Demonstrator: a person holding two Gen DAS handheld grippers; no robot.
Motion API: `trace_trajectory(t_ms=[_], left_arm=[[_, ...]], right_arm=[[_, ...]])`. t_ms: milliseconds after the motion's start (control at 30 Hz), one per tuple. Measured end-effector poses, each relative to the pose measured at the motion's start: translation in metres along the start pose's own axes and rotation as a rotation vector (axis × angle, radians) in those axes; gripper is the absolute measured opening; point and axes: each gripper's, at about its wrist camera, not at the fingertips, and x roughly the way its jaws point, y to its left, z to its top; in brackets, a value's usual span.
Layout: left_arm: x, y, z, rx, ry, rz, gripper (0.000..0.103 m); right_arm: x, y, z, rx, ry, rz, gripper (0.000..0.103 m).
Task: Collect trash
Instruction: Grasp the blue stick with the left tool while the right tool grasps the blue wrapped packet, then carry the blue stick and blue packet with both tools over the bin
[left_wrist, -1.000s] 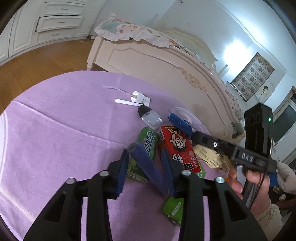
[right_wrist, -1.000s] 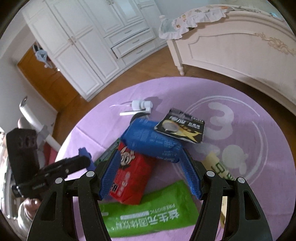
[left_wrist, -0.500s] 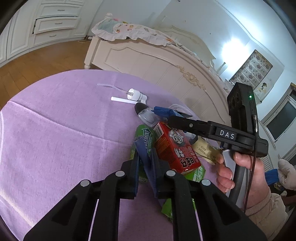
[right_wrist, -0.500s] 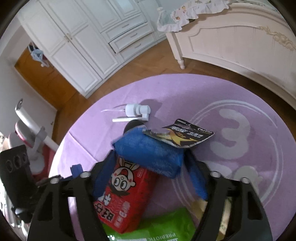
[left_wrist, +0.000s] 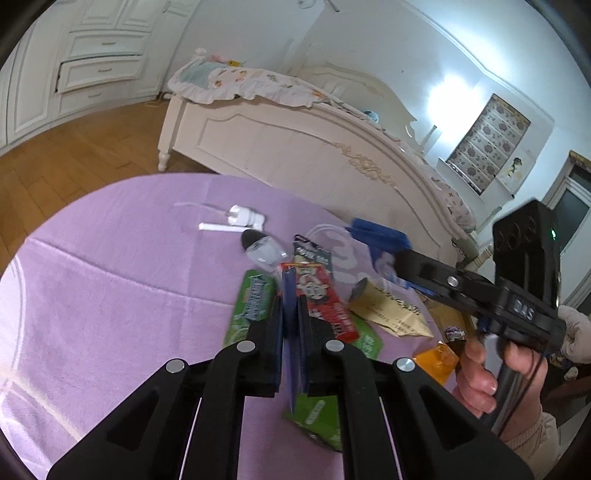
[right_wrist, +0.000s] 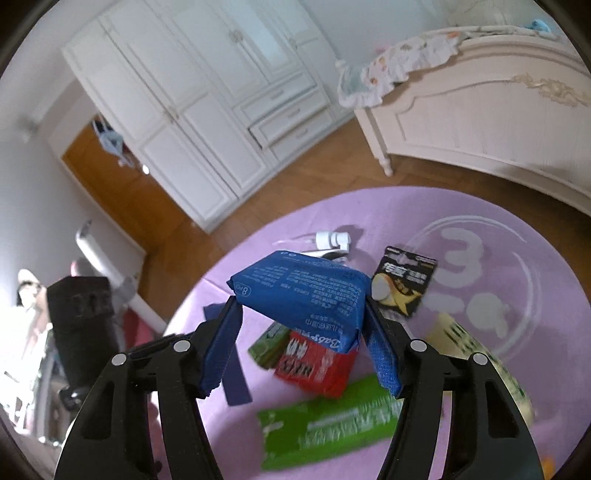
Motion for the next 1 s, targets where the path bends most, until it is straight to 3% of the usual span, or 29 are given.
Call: trace_trajectory(t_ms=[200, 567, 1000], left_arm=[[0.007, -0.034, 0.006, 0.062, 0.014, -0.031, 0.008], [0.058, -0.149, 0.003, 0.258, 0.093, -0.159, 0.008], [0.145, -0.255, -0.021, 0.349, 0.224, -0.326, 0.008]], right_arm=[[-0.061, -0.031, -0.024, 0.064, -0.093, -0.098, 0.065], [-0.151, -0.107, -0.076, 0.189, -0.214, -0.303, 0.065], [-0.201, -0.194, -0.135, 0.373, -0.280, -0.412, 0.065]])
